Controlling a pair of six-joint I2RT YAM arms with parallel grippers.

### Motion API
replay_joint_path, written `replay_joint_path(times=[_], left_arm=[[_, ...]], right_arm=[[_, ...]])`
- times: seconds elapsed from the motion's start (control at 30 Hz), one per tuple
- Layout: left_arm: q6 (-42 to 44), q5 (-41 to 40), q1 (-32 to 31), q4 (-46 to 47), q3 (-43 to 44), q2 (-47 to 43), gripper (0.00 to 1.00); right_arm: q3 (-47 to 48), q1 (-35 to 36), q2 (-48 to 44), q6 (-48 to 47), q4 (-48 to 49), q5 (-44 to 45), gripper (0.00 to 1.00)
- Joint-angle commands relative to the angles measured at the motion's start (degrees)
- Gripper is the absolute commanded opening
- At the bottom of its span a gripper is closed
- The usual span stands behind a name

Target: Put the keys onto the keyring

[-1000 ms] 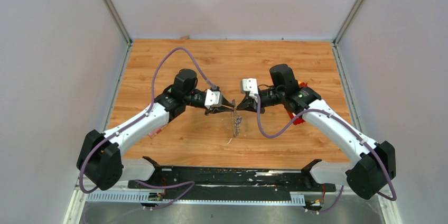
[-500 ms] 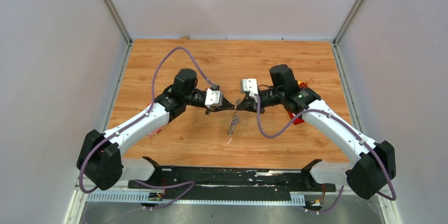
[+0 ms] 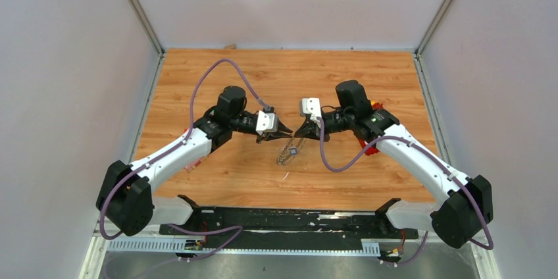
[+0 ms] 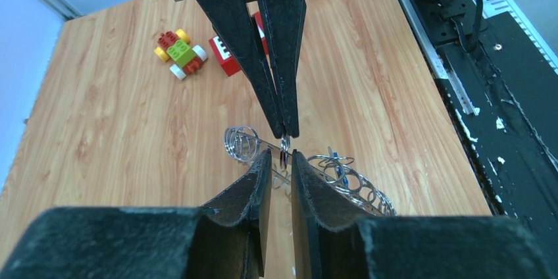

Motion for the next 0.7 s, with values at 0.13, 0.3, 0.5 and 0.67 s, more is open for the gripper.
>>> replay_joint_path(times=[0.13,0.3,0.5,0.67], left_arm=[[0.2,-0.1,-0.4,1.8,-0.3,0.8,0.22],[-0.5,0.0,-0.4,2.4,-0.2,1.0,0.16],[-3.4,-1.1,-0.5,3.3,0.0,0.9,0.00],[-8.6,-8.2,-0.8,-4.6,4.3,-1.0,0.00]], right_arm=[[0.2,-0.2,-1.6,-0.1,2.8,-2.9,0.00],[0.2,-0.2,-1.5,-0.1,2.8,-3.0,0.00],[-0.2,-0.2,-1.5,-0.1,3.2,-2.1,0.00],[-0.7,-0.2,-0.7,0.0,3.6,2.0,0.09]])
